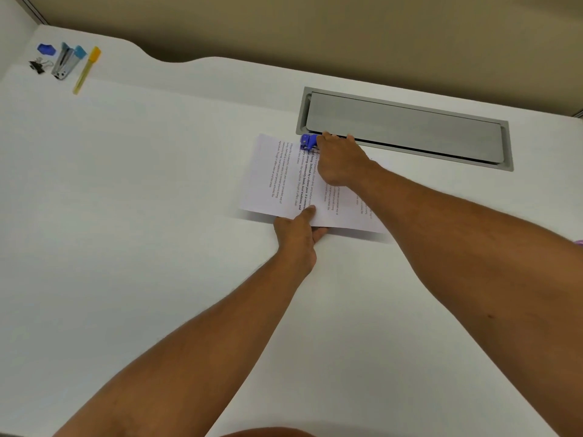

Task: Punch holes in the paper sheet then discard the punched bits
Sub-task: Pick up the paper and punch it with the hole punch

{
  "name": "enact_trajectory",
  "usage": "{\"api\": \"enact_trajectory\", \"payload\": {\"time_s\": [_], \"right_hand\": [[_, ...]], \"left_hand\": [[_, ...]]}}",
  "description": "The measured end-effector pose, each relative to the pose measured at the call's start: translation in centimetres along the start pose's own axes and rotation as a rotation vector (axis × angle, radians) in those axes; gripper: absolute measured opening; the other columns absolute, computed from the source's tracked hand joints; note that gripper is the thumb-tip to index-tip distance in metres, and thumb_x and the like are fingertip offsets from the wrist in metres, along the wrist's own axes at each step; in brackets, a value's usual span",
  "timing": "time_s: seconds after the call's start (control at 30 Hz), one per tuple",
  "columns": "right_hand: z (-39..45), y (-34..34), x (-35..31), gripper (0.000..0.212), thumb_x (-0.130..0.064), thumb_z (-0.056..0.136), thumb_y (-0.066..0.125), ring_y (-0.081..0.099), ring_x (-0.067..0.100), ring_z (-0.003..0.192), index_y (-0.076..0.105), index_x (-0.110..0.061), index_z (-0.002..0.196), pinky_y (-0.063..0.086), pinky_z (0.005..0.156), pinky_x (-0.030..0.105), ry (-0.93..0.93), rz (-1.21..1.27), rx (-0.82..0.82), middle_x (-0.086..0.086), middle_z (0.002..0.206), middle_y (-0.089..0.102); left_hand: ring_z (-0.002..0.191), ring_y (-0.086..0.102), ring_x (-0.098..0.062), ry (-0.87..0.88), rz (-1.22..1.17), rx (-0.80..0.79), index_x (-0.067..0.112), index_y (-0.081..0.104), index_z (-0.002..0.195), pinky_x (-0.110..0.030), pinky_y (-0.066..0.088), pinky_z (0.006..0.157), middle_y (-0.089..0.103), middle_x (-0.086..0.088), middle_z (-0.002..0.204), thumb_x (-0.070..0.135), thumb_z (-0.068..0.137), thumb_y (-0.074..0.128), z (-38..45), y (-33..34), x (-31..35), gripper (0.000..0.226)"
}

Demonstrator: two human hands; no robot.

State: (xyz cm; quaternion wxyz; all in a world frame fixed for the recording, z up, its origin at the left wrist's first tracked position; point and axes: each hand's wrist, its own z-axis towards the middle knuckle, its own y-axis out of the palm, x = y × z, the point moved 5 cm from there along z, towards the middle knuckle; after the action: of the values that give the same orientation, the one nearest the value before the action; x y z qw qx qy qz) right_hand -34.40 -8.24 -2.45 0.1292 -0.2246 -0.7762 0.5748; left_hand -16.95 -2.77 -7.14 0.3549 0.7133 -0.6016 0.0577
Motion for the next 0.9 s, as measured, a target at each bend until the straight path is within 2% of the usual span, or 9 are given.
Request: {"api": "enact_trajectory", "payload": {"time_s": [0.07, 0.2, 0.37, 0.53, 0.7, 0.9], "right_hand": [[0.1, -0.3, 0.1, 0.048, -0.014, 0.101, 0.048, 0.055, 0.031, 0.133, 0.045, -0.005, 0.148, 0.023, 0.125, 0.051, -0.002, -0.013, -0.004, 0.014, 0.152, 0.05], [0.1, -0.2, 0.1, 0.053, -0.013, 0.101, 0.05, 0.05, 0.031, 0.139, 0.04, -0.005, 0.153, 0.023, 0.126, 0.05, -0.019, -0.031, 0.013, 0.015, 0.161, 0.041], [0.0, -0.5, 0.0, 0.046, -0.011, 0.1, 0.054, 0.057, 0.032, 0.126, 0.046, -0.005, 0.146, 0.037, 0.113, 0.045, -0.016, -0.033, 0.016, 0.015, 0.148, 0.052], [-0.3, -1.2, -0.3, 0.047, -0.006, 0.099, 0.056, 0.054, 0.034, 0.131, 0.049, -0.004, 0.145, 0.039, 0.113, 0.044, -0.009, -0.045, 0.024, 0.017, 0.156, 0.044], [-0.9, -1.4, -0.5, 0.056, -0.008, 0.097, 0.063, 0.052, 0.033, 0.135, 0.045, -0.003, 0.15, 0.042, 0.111, 0.043, 0.013, -0.009, 0.04, 0.018, 0.162, 0.038], [-1.2, -0.9, -0.5, 0.064, -0.009, 0.098, 0.063, 0.038, 0.035, 0.15, 0.036, -0.005, 0.157, 0.032, 0.121, 0.046, 0.014, -0.001, 0.018, 0.017, 0.171, 0.021]], "left_hand": [[0.101, 0.075, -0.021, -0.003, 0.006, -0.002, 0.023, 0.057, 0.142, -0.036, 0.068, 0.065, 0.072, 0.002, 0.117, -0.006, 0.098, 0.068, 0.0, 0.0, 0.0, 0.054], [0.099, 0.075, -0.021, -0.001, 0.012, -0.001, 0.024, 0.056, 0.142, -0.035, 0.068, 0.065, 0.072, 0.001, 0.118, -0.006, 0.098, 0.069, 0.0, 0.1, -0.1, 0.054], [0.102, 0.074, -0.022, -0.002, 0.008, -0.003, 0.024, 0.055, 0.142, -0.035, 0.068, 0.066, 0.071, -0.001, 0.122, -0.006, 0.098, 0.069, -0.1, 0.0, 0.1, 0.055], [0.106, 0.074, -0.024, -0.011, 0.006, -0.001, 0.023, 0.057, 0.139, -0.036, 0.068, 0.066, 0.071, -0.002, 0.124, -0.007, 0.098, 0.068, -0.1, 0.1, 0.1, 0.052], [0.104, 0.074, -0.023, -0.008, 0.002, -0.012, 0.027, 0.057, 0.131, -0.035, 0.067, 0.064, 0.072, 0.003, 0.116, -0.008, 0.097, 0.069, 0.0, 0.0, 0.0, 0.05], [0.103, 0.075, -0.022, 0.001, 0.001, -0.011, 0.025, 0.059, 0.134, -0.033, 0.066, 0.062, 0.074, 0.003, 0.116, -0.008, 0.098, 0.068, -0.1, -0.1, 0.0, 0.049]]}}
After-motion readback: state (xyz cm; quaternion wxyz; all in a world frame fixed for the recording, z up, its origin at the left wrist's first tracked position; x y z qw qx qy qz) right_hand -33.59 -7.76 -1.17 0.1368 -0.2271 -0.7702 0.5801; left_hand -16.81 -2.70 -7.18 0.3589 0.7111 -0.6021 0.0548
